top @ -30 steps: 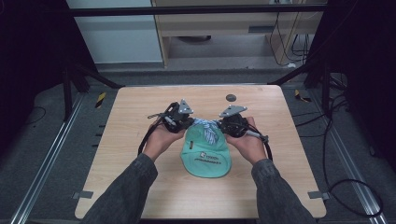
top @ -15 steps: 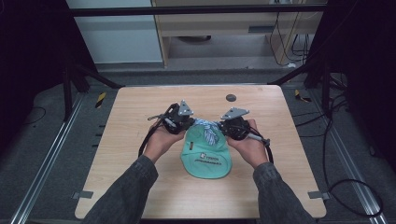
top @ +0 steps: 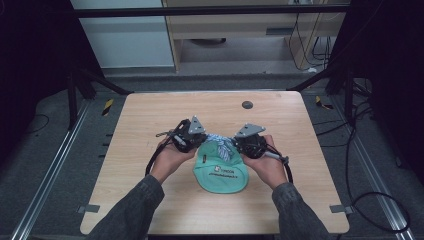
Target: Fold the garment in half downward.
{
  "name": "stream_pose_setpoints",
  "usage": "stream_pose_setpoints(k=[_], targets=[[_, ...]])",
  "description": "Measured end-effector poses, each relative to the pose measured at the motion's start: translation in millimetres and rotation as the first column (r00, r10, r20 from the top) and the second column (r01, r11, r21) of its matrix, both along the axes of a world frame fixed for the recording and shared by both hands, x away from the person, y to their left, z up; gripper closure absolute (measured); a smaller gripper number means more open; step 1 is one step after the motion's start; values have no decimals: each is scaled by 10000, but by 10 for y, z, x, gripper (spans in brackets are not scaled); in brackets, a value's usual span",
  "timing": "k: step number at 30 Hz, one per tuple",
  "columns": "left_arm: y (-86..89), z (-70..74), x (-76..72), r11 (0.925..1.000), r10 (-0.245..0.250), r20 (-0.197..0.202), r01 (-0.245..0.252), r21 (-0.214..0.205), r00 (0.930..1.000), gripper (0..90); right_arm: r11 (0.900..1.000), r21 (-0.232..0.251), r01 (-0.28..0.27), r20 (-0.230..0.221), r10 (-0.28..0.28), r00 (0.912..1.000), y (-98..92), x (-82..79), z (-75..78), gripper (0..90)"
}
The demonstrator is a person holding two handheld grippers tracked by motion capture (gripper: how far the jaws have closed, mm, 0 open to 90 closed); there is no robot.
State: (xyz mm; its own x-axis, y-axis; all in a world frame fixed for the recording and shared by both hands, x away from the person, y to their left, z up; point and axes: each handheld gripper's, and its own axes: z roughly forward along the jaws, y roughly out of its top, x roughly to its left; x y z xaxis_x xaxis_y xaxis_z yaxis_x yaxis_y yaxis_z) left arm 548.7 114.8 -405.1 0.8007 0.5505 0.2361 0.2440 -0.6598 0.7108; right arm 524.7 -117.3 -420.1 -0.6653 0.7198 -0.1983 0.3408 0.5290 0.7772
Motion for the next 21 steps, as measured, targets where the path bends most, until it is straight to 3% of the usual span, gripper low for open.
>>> stream_pose_setpoints(k=[21], targets=[[-9, -123, -238, 9995, -227, -344, 218, -242, 9992, 876, 9995, -126, -277, -42, 276, 9996, -17, -154, -93, 812]])
